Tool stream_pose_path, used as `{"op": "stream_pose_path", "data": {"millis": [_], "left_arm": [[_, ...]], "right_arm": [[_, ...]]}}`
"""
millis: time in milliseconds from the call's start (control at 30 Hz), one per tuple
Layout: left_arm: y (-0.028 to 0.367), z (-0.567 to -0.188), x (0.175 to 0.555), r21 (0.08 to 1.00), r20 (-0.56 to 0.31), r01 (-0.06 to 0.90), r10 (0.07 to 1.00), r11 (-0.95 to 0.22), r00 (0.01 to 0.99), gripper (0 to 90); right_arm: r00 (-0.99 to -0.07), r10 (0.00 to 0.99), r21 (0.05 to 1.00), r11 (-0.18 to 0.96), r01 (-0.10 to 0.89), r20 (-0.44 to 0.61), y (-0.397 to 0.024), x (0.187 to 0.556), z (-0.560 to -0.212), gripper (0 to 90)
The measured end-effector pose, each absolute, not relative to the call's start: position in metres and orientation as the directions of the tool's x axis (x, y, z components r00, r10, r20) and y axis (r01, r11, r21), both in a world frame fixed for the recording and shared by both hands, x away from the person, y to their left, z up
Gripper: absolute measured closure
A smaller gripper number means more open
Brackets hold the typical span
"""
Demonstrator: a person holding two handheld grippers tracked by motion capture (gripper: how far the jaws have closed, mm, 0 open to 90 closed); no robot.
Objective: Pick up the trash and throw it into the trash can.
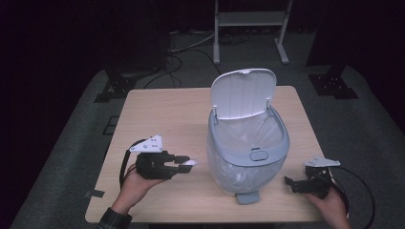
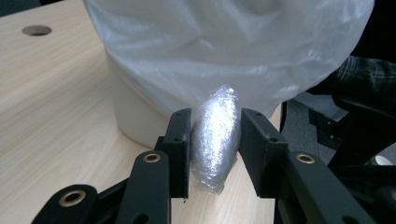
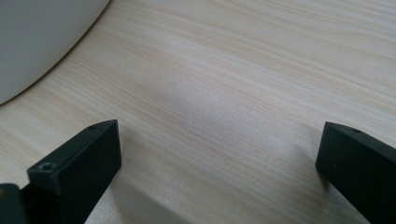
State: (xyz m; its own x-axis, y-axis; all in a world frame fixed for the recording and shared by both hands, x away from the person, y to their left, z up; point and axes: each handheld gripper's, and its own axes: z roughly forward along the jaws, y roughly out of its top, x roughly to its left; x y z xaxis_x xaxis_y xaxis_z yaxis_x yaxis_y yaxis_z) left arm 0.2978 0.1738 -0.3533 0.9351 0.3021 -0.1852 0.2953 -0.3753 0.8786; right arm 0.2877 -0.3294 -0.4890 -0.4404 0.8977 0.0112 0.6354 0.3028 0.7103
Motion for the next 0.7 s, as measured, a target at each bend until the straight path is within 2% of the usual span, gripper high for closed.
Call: {"op": "stream_pose_path", "data": {"millis": [700], "left_arm": [[0.158,-0.307,0.304,0.908,-0.159,0.239,0.246,-0.345,0.956,64.3]], "right_arm": [[-0.44,0.898,0.71,0.302,0.636,0.012,-0.329,0.288,-0.489,0.0]]}}
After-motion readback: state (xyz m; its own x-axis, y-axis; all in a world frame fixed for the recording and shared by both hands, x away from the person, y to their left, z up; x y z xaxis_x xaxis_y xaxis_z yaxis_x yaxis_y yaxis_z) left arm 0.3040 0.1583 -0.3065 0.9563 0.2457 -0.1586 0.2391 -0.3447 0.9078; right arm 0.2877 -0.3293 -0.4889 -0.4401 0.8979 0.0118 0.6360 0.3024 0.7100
